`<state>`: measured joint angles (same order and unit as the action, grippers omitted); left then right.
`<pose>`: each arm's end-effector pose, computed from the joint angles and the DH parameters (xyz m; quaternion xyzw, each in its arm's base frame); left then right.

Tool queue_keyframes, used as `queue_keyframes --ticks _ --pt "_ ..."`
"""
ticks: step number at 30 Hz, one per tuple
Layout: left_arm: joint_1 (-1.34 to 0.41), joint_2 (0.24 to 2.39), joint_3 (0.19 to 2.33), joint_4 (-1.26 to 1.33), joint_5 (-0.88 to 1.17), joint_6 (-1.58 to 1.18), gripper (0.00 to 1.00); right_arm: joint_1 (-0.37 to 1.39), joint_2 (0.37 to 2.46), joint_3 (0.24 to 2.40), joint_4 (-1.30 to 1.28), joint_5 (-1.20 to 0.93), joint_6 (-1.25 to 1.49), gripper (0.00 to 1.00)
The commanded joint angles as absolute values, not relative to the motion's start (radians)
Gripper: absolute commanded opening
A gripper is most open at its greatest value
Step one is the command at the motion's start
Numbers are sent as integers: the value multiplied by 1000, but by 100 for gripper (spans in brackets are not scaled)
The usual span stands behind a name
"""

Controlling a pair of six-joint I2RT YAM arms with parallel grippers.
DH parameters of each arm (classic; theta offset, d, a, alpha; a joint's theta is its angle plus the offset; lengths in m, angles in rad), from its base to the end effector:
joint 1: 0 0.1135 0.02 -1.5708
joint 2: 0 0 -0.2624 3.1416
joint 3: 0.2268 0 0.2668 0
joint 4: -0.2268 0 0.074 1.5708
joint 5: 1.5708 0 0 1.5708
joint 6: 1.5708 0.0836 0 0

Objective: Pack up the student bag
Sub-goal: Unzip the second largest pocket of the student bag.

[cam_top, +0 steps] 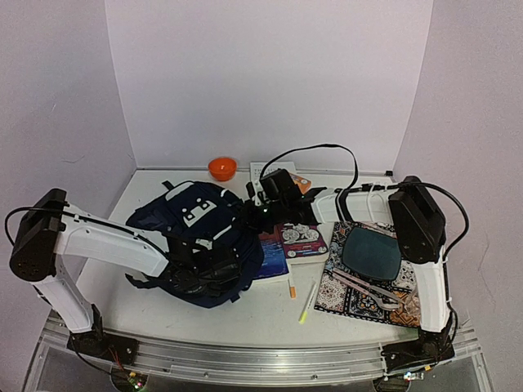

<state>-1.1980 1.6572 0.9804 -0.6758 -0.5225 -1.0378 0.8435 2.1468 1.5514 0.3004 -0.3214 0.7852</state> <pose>0.1534 -0.2778 0.1159 0.0488 0.9595 0.0178 0.2769 0.3516 0.4347 0.1929 -0.1184 0.7899 0.5157 0.3100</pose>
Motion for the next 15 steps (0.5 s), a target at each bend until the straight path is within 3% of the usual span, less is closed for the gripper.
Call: queue_keyframes --ticks 1,12,15 --pt "-1174 1698 1041 -662 -690 -1026 24 871 2092 1497 330 -474 814 0" --pt "-1116 1697 1016 -657 -688 -1012 1 886 2029 1416 333 -503 810 0" --pt "-1117 1686 991 -659 -665 -1009 0 874 2028 1431 333 -491 812 0"
